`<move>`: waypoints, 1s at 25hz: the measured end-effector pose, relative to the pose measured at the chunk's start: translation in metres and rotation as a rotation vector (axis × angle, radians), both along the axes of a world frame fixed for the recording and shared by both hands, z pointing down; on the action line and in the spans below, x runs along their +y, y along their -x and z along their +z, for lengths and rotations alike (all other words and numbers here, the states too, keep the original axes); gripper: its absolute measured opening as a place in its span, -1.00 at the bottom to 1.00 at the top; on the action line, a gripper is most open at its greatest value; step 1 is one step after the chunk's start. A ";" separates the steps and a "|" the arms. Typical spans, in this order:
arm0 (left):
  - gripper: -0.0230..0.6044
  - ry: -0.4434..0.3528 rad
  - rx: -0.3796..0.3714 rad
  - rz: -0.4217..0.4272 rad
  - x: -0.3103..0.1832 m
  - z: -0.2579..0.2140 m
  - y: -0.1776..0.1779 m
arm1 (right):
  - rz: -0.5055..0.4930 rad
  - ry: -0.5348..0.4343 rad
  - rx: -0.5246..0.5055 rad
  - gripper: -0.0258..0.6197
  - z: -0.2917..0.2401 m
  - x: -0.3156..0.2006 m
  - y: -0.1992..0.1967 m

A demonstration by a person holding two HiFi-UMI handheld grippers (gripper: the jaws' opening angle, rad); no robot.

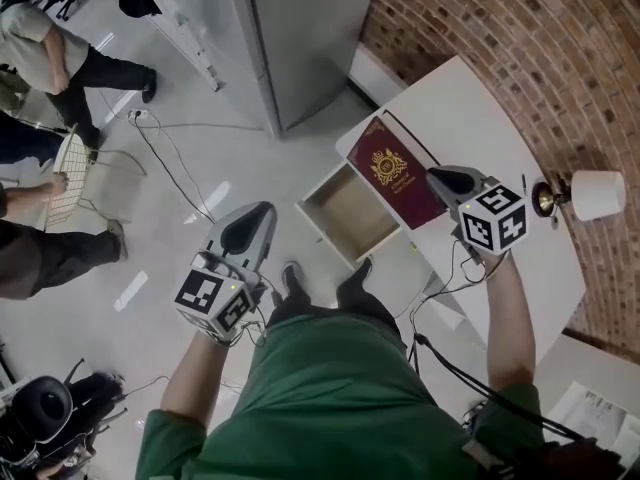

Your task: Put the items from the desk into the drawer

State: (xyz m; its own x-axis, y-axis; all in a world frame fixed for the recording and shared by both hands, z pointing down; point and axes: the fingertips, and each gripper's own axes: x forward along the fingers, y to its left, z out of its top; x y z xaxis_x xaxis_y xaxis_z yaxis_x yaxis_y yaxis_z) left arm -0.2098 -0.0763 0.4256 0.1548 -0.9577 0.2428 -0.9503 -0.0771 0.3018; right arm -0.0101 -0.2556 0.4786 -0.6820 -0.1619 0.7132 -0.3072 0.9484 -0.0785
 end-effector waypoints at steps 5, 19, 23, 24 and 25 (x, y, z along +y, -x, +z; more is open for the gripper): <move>-0.87 0.010 -0.013 0.036 0.017 0.005 0.020 | 0.006 0.017 0.021 -0.90 0.035 0.047 0.022; -0.87 0.076 -0.041 0.038 0.024 0.027 0.046 | 0.036 0.002 0.049 -0.90 0.155 0.091 0.041; -0.87 0.099 -0.043 0.033 0.019 0.042 0.050 | 0.030 0.002 0.053 -0.90 0.194 0.100 0.043; -0.87 0.109 -0.043 0.034 0.020 0.046 0.050 | 0.033 0.001 0.056 -0.90 0.204 0.104 0.043; -0.87 0.120 -0.043 0.036 0.020 0.051 0.049 | 0.038 0.002 0.060 -0.90 0.214 0.106 0.043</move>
